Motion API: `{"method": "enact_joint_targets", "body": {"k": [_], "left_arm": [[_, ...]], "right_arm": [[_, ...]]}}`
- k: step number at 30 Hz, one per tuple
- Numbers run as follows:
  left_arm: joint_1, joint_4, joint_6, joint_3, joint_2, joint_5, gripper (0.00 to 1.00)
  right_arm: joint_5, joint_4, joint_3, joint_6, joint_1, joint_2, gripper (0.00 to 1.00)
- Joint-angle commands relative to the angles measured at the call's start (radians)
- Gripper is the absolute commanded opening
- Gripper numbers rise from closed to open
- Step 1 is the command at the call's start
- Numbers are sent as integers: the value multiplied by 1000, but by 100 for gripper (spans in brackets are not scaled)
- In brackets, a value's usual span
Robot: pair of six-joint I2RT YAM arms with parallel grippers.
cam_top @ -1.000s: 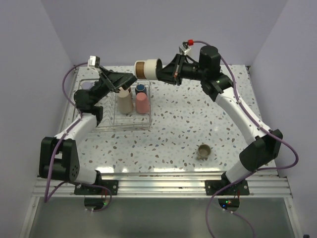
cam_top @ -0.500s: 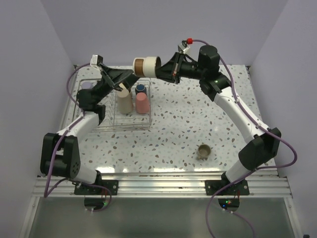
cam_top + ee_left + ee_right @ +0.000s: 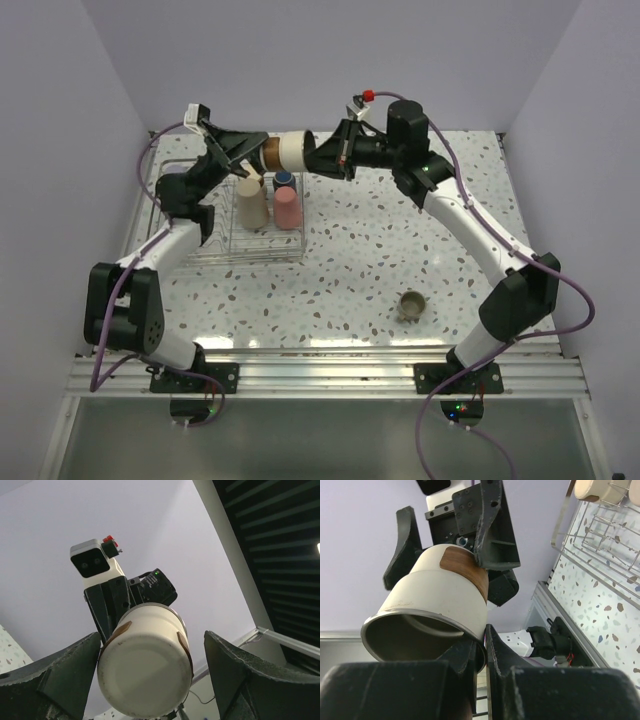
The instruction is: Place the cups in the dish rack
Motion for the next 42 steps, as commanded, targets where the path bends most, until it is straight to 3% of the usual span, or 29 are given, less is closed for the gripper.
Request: {"method": "enact_joint_targets", "body": {"k": [1,13,21,25,26,29,31,32,35,38,42], "left_arm": [[-11,391,53,50,-51,79,87],[-11,310,105,4,-113,151,82],[-11,293,114,-17,-133,168,70],[-11,261,142,-14,-148,180,39],[-11,247,153,-14,-154,185,23],[-11,141,240,-1,-182,203,0],[-11,-6,350,22,-212,212,0],[-11,-64,392,33,-223,218,0],[-8,-288,548,82,-252,223,0],[-3,-454,651,125,-261,220,0],[28,-623,755,160,-257,214,0]], "right_arm": [[-25,14,12,-14,-1,-5,0],[-14,22,46,-4,-1,8,0],[-6,31,43,3,-2,5,0],[-3,31,40,6,-2,4,0],[-3,33,41,6,-2,4,0],[-3,22,43,0,-1,5,0],[-3,1,49,-17,-1,4,14],[-3,-10,57,-25,-1,4,43],[-2,-46,75,-48,-4,4,69],[3,-70,83,-68,-5,-1,76],[10,-111,83,-97,-5,-8,77]]}}
